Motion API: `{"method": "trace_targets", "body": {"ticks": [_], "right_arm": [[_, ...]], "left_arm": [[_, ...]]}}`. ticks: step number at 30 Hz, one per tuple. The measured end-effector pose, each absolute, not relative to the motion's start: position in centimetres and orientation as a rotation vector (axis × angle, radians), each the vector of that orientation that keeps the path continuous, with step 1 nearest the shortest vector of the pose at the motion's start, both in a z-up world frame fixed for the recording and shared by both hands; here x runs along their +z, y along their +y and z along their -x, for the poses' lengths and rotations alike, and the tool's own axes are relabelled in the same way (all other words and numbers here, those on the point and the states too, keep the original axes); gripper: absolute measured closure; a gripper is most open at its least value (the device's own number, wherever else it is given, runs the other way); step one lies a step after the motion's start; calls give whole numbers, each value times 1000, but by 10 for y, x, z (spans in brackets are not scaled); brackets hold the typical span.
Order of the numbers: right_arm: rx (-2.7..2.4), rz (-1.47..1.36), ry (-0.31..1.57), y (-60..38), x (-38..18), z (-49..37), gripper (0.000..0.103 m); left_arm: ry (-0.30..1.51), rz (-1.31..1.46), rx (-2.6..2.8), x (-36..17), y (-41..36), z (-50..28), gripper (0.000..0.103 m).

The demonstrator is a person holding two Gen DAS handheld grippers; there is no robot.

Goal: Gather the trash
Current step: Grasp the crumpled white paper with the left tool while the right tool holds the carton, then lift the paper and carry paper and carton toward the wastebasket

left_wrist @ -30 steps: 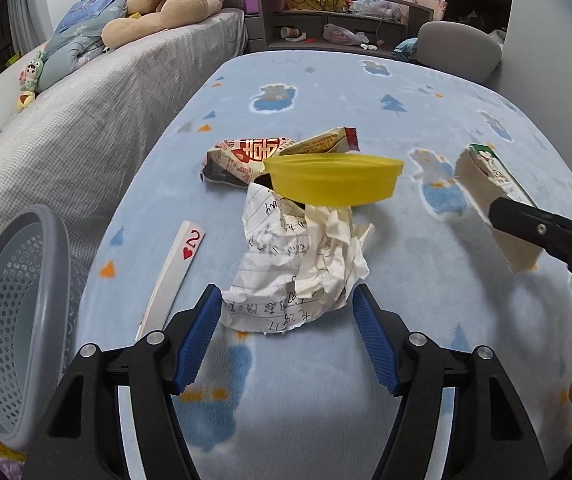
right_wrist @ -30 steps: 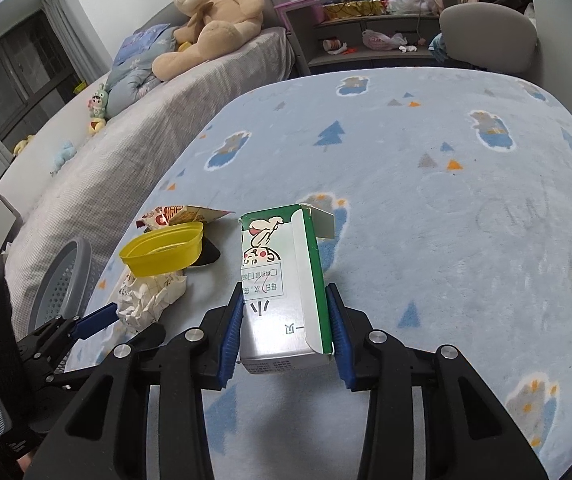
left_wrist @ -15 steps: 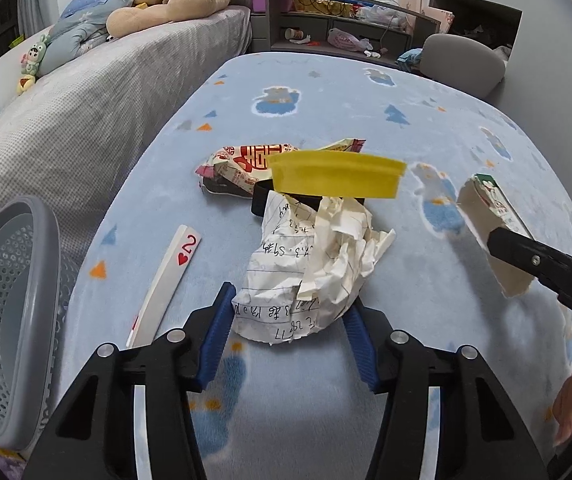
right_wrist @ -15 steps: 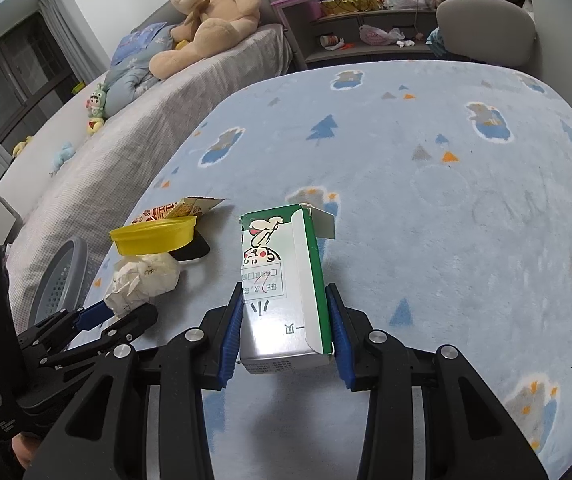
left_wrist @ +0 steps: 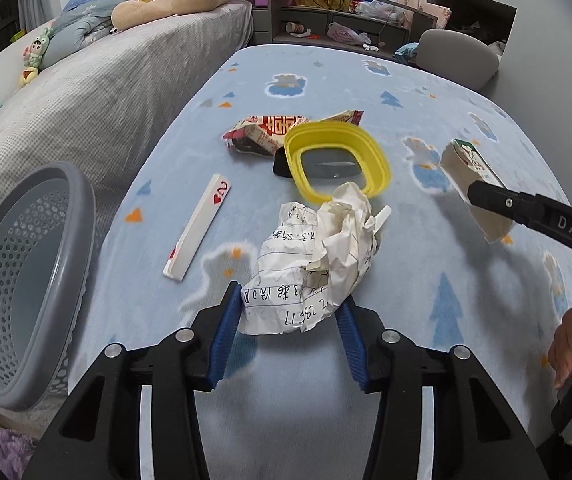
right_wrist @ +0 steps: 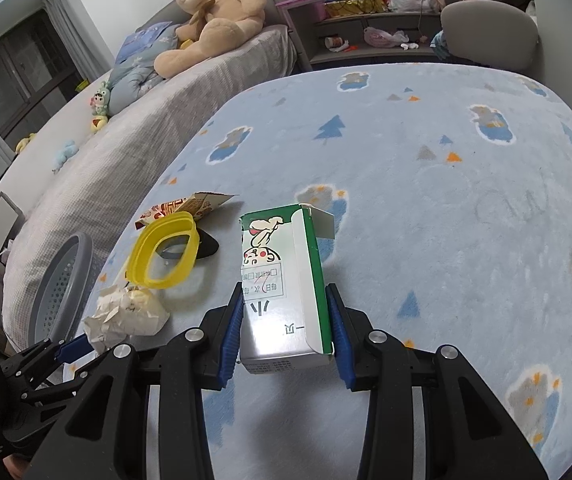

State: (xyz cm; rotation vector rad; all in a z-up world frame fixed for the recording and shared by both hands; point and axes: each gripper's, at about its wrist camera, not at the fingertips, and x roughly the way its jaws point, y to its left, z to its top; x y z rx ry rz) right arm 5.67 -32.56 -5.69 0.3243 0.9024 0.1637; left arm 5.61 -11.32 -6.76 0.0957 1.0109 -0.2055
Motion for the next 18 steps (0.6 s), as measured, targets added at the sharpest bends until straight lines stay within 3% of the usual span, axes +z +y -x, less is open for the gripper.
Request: {"method": "trace_targets", "body": {"ticks": [13, 16, 18], "right_arm": [[166, -307, 890, -314, -49, -45, 65], [167, -297, 888, -307, -46, -39, 65], [166, -289, 885, -302, -44, -35, 65]], "left_arm": [[953, -59, -202, -44, -95, -37, 63], [953, -48, -211, -43, -91, -37, 71], [961, -37, -219, -43, -87, -37, 88]]}}
